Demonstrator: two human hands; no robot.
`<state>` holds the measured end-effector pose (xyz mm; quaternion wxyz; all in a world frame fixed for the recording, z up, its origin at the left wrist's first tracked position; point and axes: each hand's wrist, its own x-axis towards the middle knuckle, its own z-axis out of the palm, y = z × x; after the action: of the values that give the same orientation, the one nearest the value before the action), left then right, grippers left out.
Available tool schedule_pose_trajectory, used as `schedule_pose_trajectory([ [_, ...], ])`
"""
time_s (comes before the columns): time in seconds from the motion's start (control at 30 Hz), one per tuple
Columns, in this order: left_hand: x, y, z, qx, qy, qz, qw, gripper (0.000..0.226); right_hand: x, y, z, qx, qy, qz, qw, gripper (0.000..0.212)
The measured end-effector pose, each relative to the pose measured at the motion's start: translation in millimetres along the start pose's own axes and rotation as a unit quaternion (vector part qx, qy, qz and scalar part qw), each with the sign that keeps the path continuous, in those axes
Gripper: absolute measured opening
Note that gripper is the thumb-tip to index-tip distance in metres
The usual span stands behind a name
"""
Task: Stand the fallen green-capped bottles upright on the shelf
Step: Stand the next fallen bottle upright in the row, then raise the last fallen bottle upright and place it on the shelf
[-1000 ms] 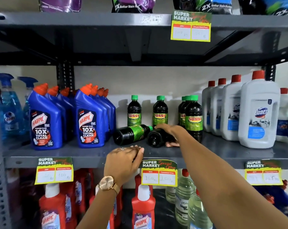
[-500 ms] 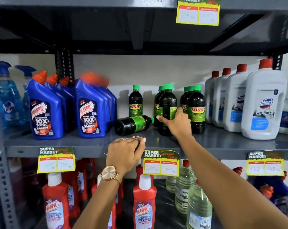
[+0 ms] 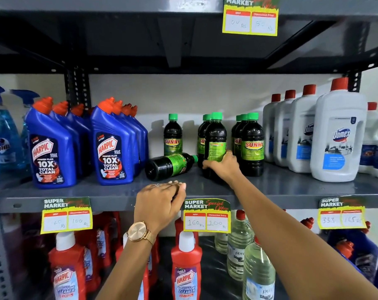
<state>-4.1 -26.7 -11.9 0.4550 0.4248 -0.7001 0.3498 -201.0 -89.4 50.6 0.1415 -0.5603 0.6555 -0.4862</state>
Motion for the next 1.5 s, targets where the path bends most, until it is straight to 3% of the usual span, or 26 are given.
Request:
schedule_pose_trajectory([
  [0.07,-0.1,0.0,0.0,-0.001,0.001,-0.001,1.0,0.045,0.7,2.7,-2.9,0.044,-0.011,0.005,0.999,0.061],
  [0.1,-0.1,-0.1,0.3,-0.003,0.0,-0.001,1.0,0.045,-0.4,3.3,-4.5,0.039,-0.008,0.002,0.999,0.061],
  [0.23,-0.8,-0.5,1.0,0.0,-0.009,-0.003,1.0,0.046,-3.7,0.9,-1.8,-0.031,0.009,-0.009,0.999,0.105],
  [0.27,-0.9,-0.7,1.4,0.0,-0.008,-0.003,1.0,0.046,-3.3,-0.3,-0.1,-0.034,0.001,-0.007,0.999,0.107],
  [0.4,-0.8,-0.8,2.2,0.0,-0.008,-0.004,1.0,0.045,-0.6,2.7,-3.1,0.02,-0.01,0.002,1.0,0.077],
  [0.57,-0.6,-0.2,2.2,-0.004,-0.009,-0.006,1.0,0.045,-2.3,2.0,0.4,-0.045,0.011,-0.023,0.999,0.11],
  [0.73,0.2,1.1,1.5,-0.006,-0.009,-0.009,1.0,0.045,5.6,8.6,-1.1,0.029,-0.022,-0.007,0.999,0.073],
  [0.9,0.3,0.5,1.1,0.001,-0.021,-0.017,1.0,0.046,1.5,4.7,2.6,-0.072,0.008,-0.035,0.997,0.097],
  [1.1,0.1,-0.9,-4.1,-0.007,-0.037,-0.006,0.999,0.046,1.6,5.4,2.7,-0.074,0.012,-0.036,0.997,0.108],
  [1.17,0.1,-2.3,-8.0,-0.026,-0.042,0.01,0.999,0.045,-3.5,3.6,1.6,-0.098,0.047,-0.037,0.993,0.113],
  [1.23,0.3,-5.9,-13.7,-0.046,-0.042,0.031,0.998,0.042,-10.7,-0.2,-1.5,-0.14,0.147,-0.086,0.975,0.101],
  [1.3,-2.0,-11.7,-19.6,-0.036,-0.037,0.026,0.998,0.041,-15.9,-6.7,-5.4,-0.13,0.249,-0.205,0.937,0.069],
  [1.33,-3.9,-15.1,-22.6,-0.021,-0.038,0.01,0.999,0.042,-20.2,-12.3,-7.4,-0.099,0.259,-0.271,0.922,0.052],
  [1.4,-7.6,-22.0,-25.3,0.012,-0.042,-0.008,0.999,0.046,-33.4,-24.8,-6.3,-0.072,0.194,-0.366,0.907,0.031],
  [1.43,-9.7,-24.5,-25.4,0.029,-0.048,-0.008,0.998,0.048,-39.4,-29.9,0.0,-0.102,0.143,-0.385,0.906,0.033],
  [1.5,-10.9,-27.9,-25.2,0.06,-0.061,-0.013,0.996,0.052,-45.8,-39.2,18.0,-0.188,0.052,-0.353,0.915,0.057],
])
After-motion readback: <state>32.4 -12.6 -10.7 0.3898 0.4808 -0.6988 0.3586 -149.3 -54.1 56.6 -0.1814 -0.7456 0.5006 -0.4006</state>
